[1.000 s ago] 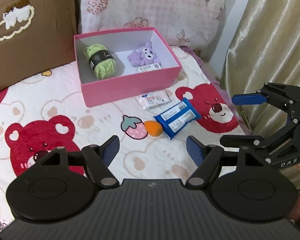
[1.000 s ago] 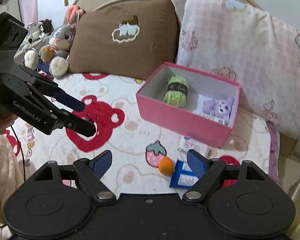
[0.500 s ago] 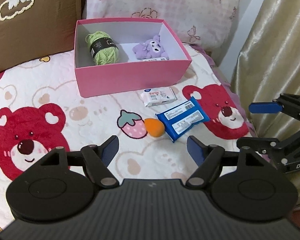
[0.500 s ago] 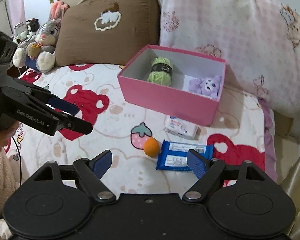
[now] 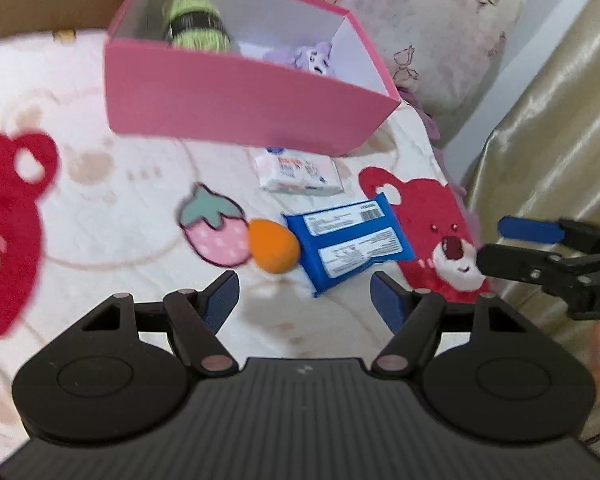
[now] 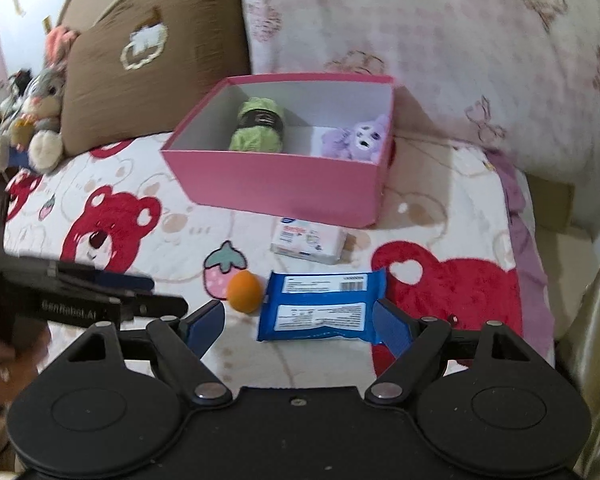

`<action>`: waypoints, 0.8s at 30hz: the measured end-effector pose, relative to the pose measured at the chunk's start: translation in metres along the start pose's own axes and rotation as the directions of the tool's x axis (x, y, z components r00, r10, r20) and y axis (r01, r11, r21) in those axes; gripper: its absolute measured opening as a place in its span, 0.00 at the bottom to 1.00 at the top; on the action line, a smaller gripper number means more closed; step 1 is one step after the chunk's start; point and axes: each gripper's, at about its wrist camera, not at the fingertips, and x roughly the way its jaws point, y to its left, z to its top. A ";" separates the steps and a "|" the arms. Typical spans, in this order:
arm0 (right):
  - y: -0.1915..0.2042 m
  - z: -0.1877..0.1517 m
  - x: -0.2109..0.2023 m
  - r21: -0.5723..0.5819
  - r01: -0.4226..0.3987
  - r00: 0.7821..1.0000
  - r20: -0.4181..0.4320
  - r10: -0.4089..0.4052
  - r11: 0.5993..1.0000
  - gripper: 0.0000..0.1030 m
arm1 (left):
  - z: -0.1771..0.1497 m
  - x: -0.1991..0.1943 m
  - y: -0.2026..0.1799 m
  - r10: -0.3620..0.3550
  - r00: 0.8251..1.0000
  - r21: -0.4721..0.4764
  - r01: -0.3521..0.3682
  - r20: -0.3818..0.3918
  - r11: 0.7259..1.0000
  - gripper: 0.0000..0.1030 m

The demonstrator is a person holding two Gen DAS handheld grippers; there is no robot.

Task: Organize objects
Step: 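Withdraw the right tool and move it toward the blue wipes packet, then close the right tool on the edge of the blue wipes packet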

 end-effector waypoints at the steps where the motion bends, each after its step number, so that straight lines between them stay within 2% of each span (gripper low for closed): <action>1: -0.006 -0.003 0.006 0.028 -0.006 1.000 0.012 0.006 1.000 0.82 | -0.002 0.009 0.000 -0.015 1.000 -0.022 0.015 -0.002 1.000 0.66; 3: -0.017 -0.010 0.021 0.076 -0.006 1.000 0.029 0.004 0.997 0.80 | -0.006 0.023 -0.001 -0.034 0.999 -0.049 0.034 -0.002 0.998 0.63; 7: -0.039 -0.022 0.045 0.183 -0.008 0.999 0.034 0.001 0.983 0.76 | -0.017 0.048 0.000 -0.058 0.998 -0.089 0.057 -0.017 0.994 0.50; 9: -0.049 -0.025 0.051 0.218 -0.025 0.999 0.049 0.015 0.976 0.74 | -0.021 0.060 0.004 -0.043 0.999 -0.112 0.040 -0.025 0.993 0.46; 13: -0.063 -0.029 0.068 0.277 -0.067 0.997 0.056 0.054 0.959 0.71 | -0.026 0.072 0.009 -0.023 0.999 -0.142 0.026 0.022 0.989 0.43; 16: -0.065 -0.029 0.081 0.273 -0.076 0.997 0.047 0.066 0.959 0.67 | -0.028 0.081 0.010 -0.012 0.999 -0.155 0.017 0.035 0.988 0.39; 19: -0.066 -0.027 0.095 0.264 -0.058 0.998 0.021 0.055 0.963 0.56 | -0.031 0.086 0.011 0.004 0.999 -0.155 0.003 0.050 0.988 0.37; 21: -0.067 -0.027 0.102 0.262 -0.057 0.998 0.004 0.058 0.963 0.42 | -0.031 0.088 0.012 -0.009 0.997 -0.161 0.021 0.075 0.987 0.35; 24: -0.069 -0.032 0.109 0.264 -0.013 0.999 -0.026 0.020 0.964 0.29 | -0.028 0.094 0.014 -0.043 0.997 -0.171 0.055 0.070 0.984 0.26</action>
